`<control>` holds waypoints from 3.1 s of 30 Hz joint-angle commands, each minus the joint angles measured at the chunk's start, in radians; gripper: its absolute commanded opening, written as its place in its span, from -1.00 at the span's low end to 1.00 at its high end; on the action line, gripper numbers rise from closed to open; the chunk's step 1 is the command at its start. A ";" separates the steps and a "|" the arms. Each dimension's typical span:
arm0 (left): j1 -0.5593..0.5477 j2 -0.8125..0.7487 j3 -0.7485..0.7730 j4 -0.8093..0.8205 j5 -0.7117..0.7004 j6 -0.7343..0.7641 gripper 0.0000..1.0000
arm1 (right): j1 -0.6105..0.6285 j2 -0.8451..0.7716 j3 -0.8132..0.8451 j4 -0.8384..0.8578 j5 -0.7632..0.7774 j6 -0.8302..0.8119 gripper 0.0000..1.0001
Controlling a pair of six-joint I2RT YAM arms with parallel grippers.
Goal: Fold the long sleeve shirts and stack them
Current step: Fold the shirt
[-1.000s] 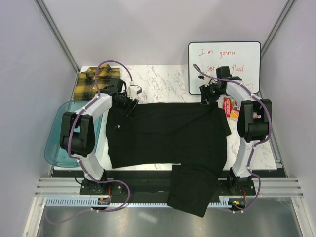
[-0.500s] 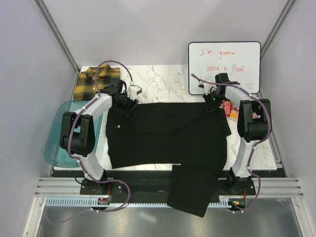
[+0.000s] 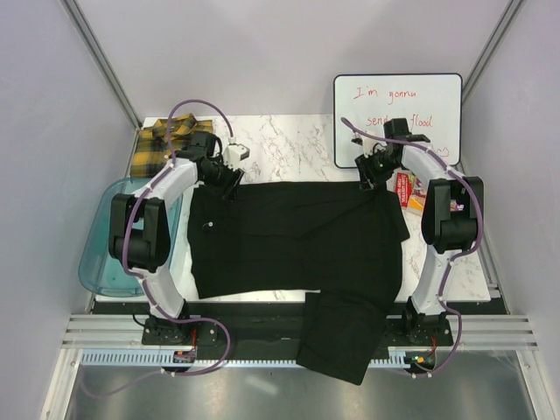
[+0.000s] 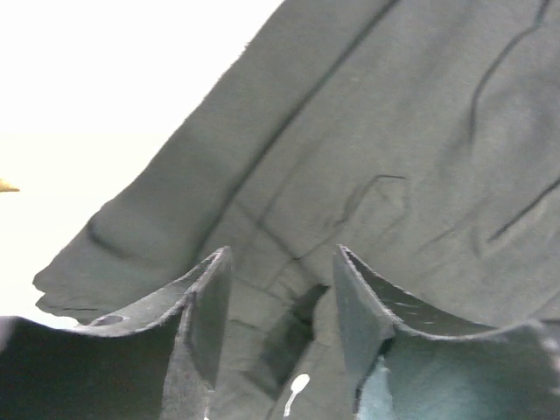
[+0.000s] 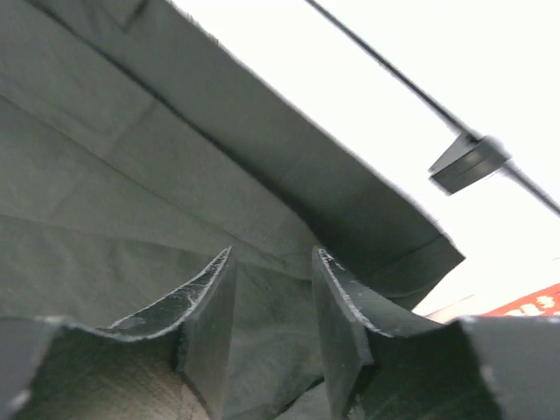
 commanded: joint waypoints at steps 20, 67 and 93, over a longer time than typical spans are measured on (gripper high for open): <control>0.054 0.161 0.126 -0.177 -0.156 0.231 -0.01 | -0.004 0.055 0.048 0.024 0.043 -0.036 -0.02; 0.012 0.183 0.319 -0.279 0.004 0.216 -0.96 | 0.001 0.082 0.124 0.013 -0.147 -0.016 0.05; 0.012 0.204 0.323 -0.275 -0.024 0.216 -0.96 | 0.016 0.152 0.135 -0.070 -0.139 -0.111 -0.46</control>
